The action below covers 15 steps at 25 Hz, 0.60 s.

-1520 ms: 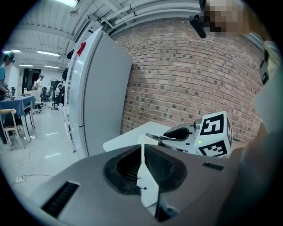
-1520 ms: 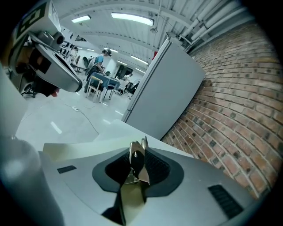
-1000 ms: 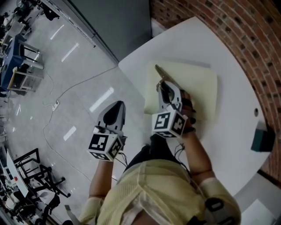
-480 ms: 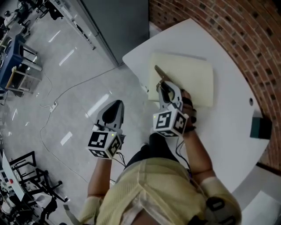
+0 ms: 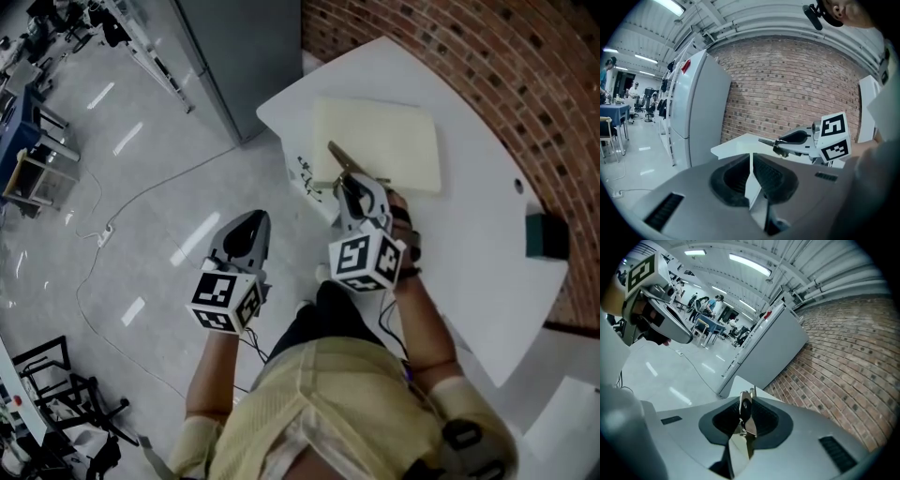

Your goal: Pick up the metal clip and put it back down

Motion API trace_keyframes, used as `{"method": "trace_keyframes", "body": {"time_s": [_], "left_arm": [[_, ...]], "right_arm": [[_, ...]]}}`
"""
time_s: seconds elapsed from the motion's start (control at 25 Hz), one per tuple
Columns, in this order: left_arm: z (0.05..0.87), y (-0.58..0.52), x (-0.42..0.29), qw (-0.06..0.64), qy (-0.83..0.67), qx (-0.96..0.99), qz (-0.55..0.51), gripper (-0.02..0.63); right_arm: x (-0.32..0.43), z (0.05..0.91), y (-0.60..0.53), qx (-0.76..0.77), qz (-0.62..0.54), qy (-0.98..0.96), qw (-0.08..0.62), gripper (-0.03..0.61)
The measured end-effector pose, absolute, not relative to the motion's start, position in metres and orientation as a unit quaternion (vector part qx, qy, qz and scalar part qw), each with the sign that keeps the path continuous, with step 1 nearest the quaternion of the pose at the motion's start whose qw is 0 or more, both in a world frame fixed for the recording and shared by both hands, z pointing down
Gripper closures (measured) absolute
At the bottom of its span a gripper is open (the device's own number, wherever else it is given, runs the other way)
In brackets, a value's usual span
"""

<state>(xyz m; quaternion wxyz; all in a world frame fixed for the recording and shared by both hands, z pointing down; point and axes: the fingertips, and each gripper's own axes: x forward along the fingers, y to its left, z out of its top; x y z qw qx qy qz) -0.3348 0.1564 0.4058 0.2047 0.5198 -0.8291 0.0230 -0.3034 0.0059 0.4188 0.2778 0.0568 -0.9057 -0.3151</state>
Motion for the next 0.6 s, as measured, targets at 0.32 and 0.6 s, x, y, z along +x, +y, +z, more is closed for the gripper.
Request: {"method": "trace_keyframes", "body": {"time_s": [0.32, 0.6], "left_arm": [[0.408, 0.164, -0.299, 0.213, -0.816, 0.536, 0.025, 0.594], [0.407, 0.123, -0.268, 0.218, -0.808, 0.548, 0.011, 0.594]], "right_arm": [[-0.252, 0.415, 0.013, 0.067, -0.309, -0.904, 0.288, 0.522], [-0.209, 0.416, -0.019, 0.078, -0.293, -0.907, 0.293, 0.522]]}}
